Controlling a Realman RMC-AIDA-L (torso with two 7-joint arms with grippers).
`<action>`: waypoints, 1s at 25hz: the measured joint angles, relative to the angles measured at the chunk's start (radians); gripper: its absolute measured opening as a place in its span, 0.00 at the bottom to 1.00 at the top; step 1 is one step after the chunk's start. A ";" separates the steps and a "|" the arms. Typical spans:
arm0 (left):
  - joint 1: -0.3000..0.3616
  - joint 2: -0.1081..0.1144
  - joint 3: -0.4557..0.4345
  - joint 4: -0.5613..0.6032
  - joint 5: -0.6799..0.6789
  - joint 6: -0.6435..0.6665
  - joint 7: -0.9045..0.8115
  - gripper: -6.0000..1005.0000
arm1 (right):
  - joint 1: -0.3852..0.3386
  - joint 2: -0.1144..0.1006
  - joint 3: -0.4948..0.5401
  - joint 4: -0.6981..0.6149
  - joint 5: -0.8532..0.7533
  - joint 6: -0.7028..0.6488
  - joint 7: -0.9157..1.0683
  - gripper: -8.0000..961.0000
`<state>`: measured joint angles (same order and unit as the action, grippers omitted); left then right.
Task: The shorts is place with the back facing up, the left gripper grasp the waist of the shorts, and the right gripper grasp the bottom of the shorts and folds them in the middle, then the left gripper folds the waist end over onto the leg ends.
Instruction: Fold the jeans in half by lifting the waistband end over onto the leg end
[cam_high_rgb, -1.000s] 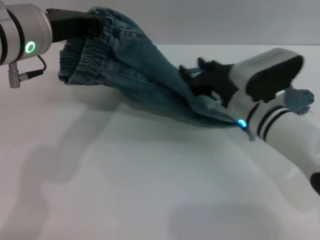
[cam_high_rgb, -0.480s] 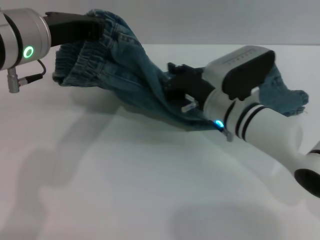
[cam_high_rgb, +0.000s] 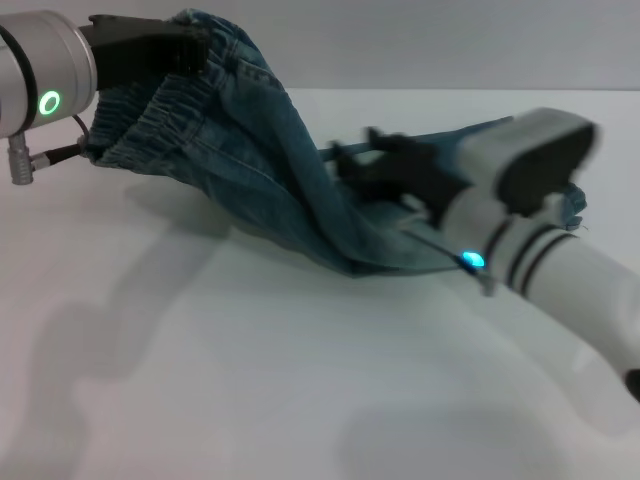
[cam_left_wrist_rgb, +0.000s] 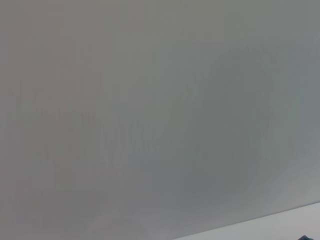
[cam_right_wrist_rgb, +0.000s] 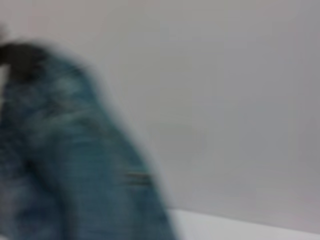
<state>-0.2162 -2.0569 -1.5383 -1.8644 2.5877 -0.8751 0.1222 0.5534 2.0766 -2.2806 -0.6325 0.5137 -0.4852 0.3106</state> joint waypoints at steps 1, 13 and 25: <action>0.001 0.000 0.000 -0.001 0.000 0.000 0.000 0.06 | -0.021 0.000 0.035 -0.001 -0.020 -0.002 -0.001 0.50; -0.007 0.000 0.014 -0.057 -0.002 0.007 0.001 0.06 | -0.019 0.005 0.049 0.002 -0.049 0.078 0.031 0.50; 0.003 -0.001 0.041 -0.076 -0.064 0.029 0.038 0.05 | 0.122 0.013 -0.098 -0.006 -0.048 0.107 0.160 0.50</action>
<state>-0.2131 -2.0575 -1.4972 -1.9402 2.5240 -0.8466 0.1600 0.6751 2.0895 -2.3784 -0.6384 0.4659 -0.3779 0.4708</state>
